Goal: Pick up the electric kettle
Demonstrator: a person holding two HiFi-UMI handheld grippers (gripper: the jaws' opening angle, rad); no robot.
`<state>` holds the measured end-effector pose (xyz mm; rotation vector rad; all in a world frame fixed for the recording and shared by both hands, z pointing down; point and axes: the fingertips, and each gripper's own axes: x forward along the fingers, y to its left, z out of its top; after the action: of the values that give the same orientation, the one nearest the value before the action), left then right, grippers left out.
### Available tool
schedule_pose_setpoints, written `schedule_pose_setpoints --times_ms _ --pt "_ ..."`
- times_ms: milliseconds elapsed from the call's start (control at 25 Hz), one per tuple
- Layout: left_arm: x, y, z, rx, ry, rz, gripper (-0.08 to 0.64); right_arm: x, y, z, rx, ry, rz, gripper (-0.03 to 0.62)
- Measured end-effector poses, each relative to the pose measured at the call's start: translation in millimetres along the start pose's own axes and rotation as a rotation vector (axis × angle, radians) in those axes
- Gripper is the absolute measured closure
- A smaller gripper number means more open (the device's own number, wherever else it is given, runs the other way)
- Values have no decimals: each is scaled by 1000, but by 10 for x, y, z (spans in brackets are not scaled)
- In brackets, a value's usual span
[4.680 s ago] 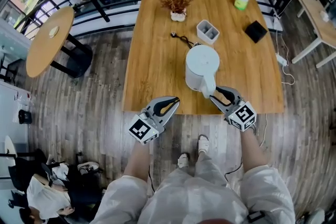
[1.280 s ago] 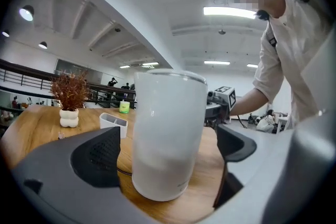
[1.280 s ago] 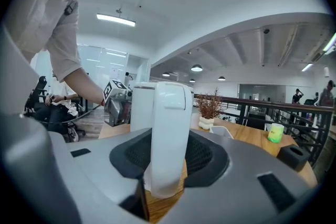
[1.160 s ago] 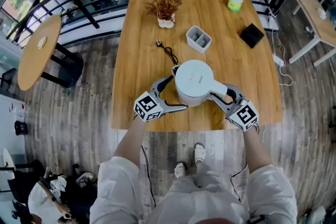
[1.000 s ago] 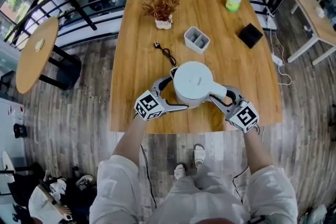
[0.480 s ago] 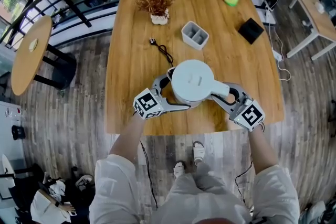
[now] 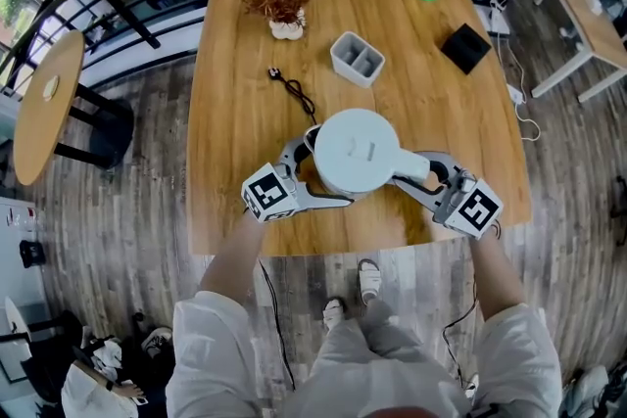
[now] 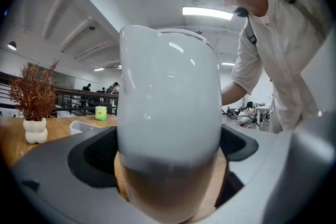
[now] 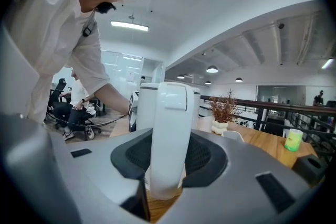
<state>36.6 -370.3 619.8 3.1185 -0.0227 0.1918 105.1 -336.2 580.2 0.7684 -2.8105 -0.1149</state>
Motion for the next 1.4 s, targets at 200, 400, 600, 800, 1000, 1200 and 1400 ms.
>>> schedule_pose_setpoints --times_ms 200,400,600,800,1000,1200,1400 --pt "4 15 0 -7 -24 -7 -25 7 14 30 36 -46 58 468" --pt "-20 2 28 -17 -48 5 -25 20 31 60 52 -60 87 472" --pt "-16 27 16 -14 -31 15 -25 37 -5 64 52 -67 91 474" --pt "-41 21 34 -15 -6 28 -24 51 0 113 53 -70 93 476" --pt "-104 26 170 -20 -11 40 -23 59 -10 255 67 -99 95 476" --pt "-159 14 484 3 -12 54 -23 -8 -29 511 54 -111 110 476" --pt "-211 -70 859 21 13 58 -24 -132 0 864 35 -116 123 476"
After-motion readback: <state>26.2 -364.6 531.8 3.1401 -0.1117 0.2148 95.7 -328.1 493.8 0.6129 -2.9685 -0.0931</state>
